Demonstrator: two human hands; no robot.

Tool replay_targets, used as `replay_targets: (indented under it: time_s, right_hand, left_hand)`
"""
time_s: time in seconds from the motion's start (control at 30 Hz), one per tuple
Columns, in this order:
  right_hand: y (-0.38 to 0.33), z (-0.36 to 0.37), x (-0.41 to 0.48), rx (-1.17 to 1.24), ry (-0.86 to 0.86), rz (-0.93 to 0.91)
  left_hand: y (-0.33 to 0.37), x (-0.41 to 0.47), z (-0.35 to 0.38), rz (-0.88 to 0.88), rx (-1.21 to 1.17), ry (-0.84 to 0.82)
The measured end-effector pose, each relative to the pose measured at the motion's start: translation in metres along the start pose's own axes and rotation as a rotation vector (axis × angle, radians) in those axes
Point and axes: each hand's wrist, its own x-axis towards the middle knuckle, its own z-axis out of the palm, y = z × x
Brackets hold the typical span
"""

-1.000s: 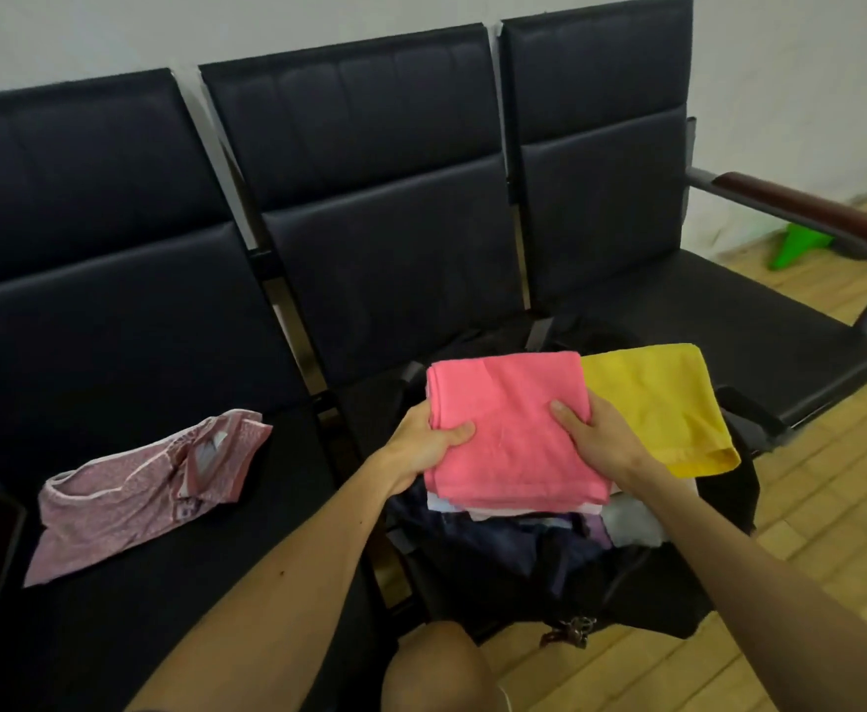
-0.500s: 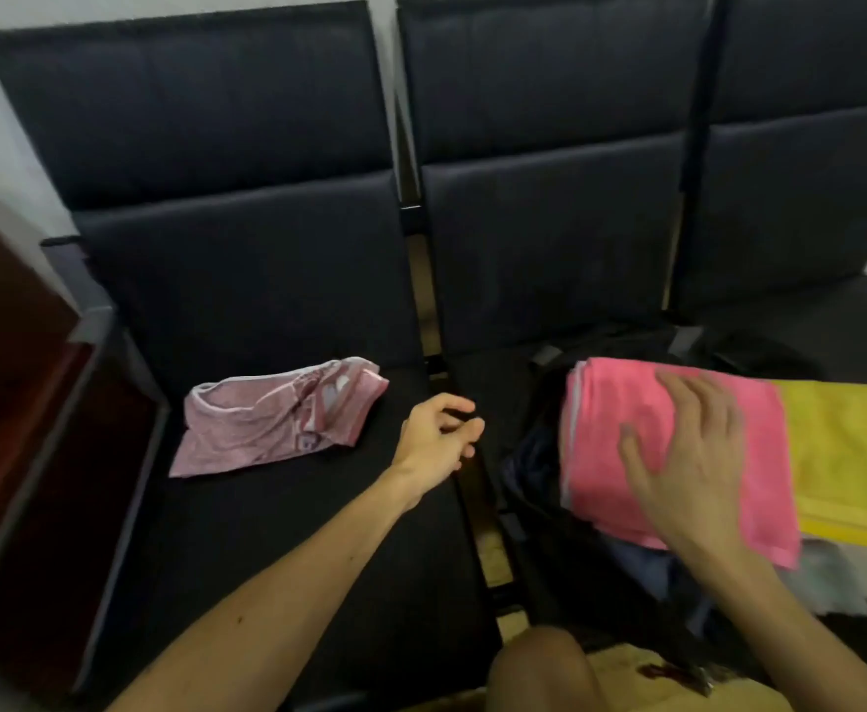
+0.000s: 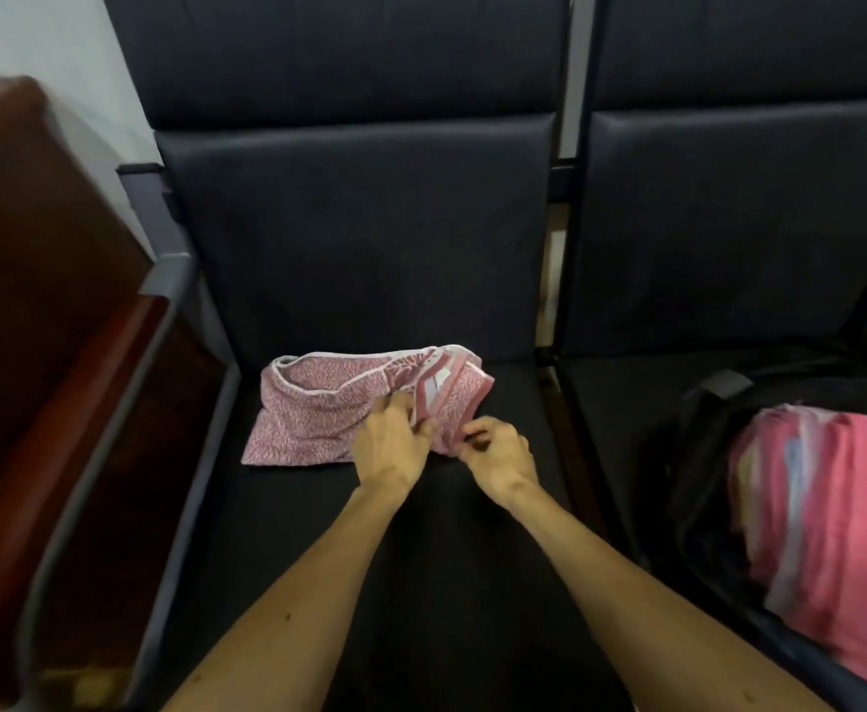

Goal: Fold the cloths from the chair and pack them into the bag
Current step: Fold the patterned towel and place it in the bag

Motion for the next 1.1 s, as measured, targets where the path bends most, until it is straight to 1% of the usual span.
replay_targets:
  time_s: [0.07, 0.17, 0.23, 0.3, 0.37, 0.43, 0.5, 0.6, 0.7, 0.77, 0.83, 0.97, 1.1]
  right_hand:
    - [-0.008, 0.014, 0.018, -0.052, -0.046, -0.07]
    - [-0.022, 0.029, 0.041, -0.197, -0.097, -0.194]
    - [-0.027, 0.036, 0.054, -0.261, -0.167, -0.209]
    - [-0.03, 0.04, 0.061, -0.274, -0.227, -0.197]
    - [-0.028, 0.042, 0.063, -0.277, -0.247, -0.171]
    - [-0.024, 0.042, 0.06, -0.281, -0.256, -0.16]
    - [-0.021, 0.04, 0.05, -0.299, -0.271, -0.159]
    - [-0.021, 0.028, 0.024, -0.262, -0.345, -0.152]
    - [-0.023, 0.016, -0.003, -0.206, -0.398, -0.126]
    - [-0.034, 0.002, -0.021, -0.222, -0.332, -0.157]
    - [-0.057, -0.019, -0.04, -0.258, -0.241, -0.222]
    - [-0.12, -0.082, -0.091, -0.357, -0.036, -0.403]
    - [-0.182, -0.141, -0.159, -0.405, 0.153, -0.621]
  left_hand:
    - [-0.002, 0.013, 0.007, -0.004, 0.051, 0.001]
    - [-0.009, 0.027, 0.016, -0.021, 0.076, 0.01]
    - [-0.012, 0.031, 0.017, -0.016, 0.099, -0.011]
    - [-0.013, 0.032, 0.016, 0.006, 0.148, -0.043]
    - [-0.014, 0.031, 0.014, 0.018, 0.213, -0.059]
    - [-0.015, 0.029, 0.014, -0.003, 0.225, -0.089]
    - [-0.017, 0.024, 0.012, -0.046, 0.173, -0.15]
    - [-0.016, 0.006, -0.002, -0.11, -0.015, -0.214]
    - [-0.01, -0.013, -0.021, -0.083, -0.226, -0.262]
    - [-0.002, -0.026, -0.044, 0.022, -0.281, -0.27]
    - [0.011, -0.037, -0.079, 0.16, -0.275, -0.232]
    - [0.043, -0.064, -0.172, 0.355, -0.212, -0.024]
    - [0.073, -0.099, -0.259, 0.484, -0.307, 0.185]
